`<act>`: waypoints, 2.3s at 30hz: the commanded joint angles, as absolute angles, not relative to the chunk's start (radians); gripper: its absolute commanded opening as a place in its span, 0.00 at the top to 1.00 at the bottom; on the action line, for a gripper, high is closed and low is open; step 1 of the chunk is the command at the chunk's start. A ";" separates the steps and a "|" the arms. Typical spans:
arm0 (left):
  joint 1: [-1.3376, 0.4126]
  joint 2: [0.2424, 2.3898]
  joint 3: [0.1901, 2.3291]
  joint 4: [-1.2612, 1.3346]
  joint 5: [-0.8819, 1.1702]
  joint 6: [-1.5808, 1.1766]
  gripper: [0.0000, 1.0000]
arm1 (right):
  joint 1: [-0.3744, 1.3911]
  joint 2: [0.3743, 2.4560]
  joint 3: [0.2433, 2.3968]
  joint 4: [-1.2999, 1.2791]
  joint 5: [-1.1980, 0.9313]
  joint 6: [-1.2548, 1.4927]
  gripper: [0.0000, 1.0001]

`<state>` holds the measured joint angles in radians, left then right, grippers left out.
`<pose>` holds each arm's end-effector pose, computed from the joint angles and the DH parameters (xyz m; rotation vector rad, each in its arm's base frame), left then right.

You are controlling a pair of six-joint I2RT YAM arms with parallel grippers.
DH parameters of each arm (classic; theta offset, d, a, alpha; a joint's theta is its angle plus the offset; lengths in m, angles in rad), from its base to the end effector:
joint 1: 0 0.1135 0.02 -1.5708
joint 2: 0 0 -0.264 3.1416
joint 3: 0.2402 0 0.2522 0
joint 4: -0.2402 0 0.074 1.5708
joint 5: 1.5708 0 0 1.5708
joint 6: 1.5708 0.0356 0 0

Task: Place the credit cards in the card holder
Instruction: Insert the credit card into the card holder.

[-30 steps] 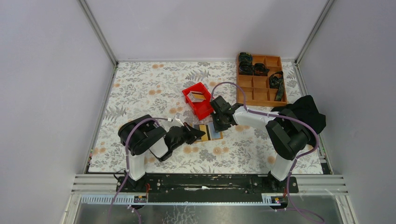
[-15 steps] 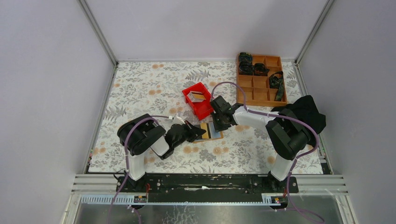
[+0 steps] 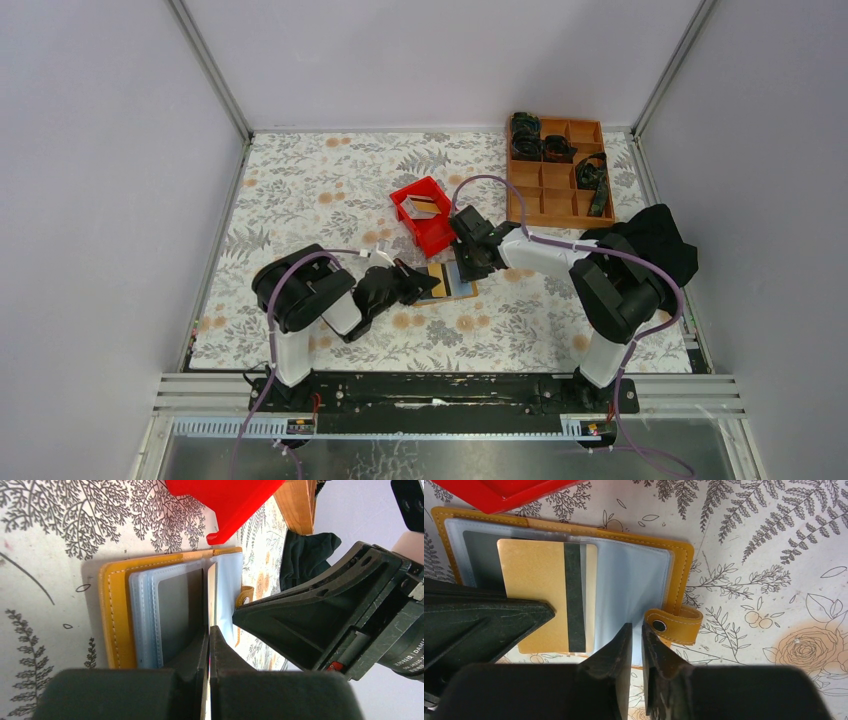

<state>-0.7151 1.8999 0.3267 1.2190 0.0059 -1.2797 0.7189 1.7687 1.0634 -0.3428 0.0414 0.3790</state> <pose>0.2019 -0.1756 0.0802 -0.6001 2.0851 -1.2728 0.2659 0.2307 0.1643 -0.4347 2.6203 0.3238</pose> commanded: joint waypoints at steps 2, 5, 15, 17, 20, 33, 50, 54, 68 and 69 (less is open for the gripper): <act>-0.715 1.938 0.312 1.164 -0.055 -1.259 1.00 | 0.722 1.743 1.080 -0.413 0.141 0.367 0.74; -0.718 1.939 0.321 1.162 -0.059 -1.259 1.00 | 0.722 1.741 1.074 -0.420 0.165 0.372 0.71; -0.730 1.949 0.335 1.158 -0.071 -1.267 1.00 | 0.722 1.718 1.050 -0.430 0.249 0.383 0.69; -0.732 1.952 0.338 1.158 -0.071 -1.269 1.00 | 0.722 1.717 1.047 -0.433 0.264 0.382 0.69; -0.735 1.954 0.343 1.158 -0.072 -1.270 1.00 | 0.723 1.723 1.044 -0.439 0.285 0.386 0.69; -0.739 1.954 0.349 1.162 -0.071 -1.280 1.00 | 0.721 1.760 1.025 -0.434 0.284 0.390 0.85; -0.759 1.988 0.369 1.181 -0.085 -1.315 1.00 | 0.721 1.782 1.014 -0.440 0.220 0.405 0.92; -0.768 1.992 0.378 1.172 -0.090 -1.316 1.00 | 0.721 1.784 1.008 -0.437 0.217 0.408 0.93; -0.798 1.964 0.408 1.063 -0.080 -1.289 0.75 | 0.721 1.788 1.008 -0.437 0.213 0.411 0.93; -0.798 1.944 0.410 1.038 -0.078 -1.279 0.73 | 0.721 1.789 1.010 -0.437 0.212 0.411 0.93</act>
<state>-0.7834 1.9636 0.4107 1.2125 -0.0734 -1.3422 0.7200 1.7542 1.0344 -0.4000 0.2348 0.3977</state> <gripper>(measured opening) 0.232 0.077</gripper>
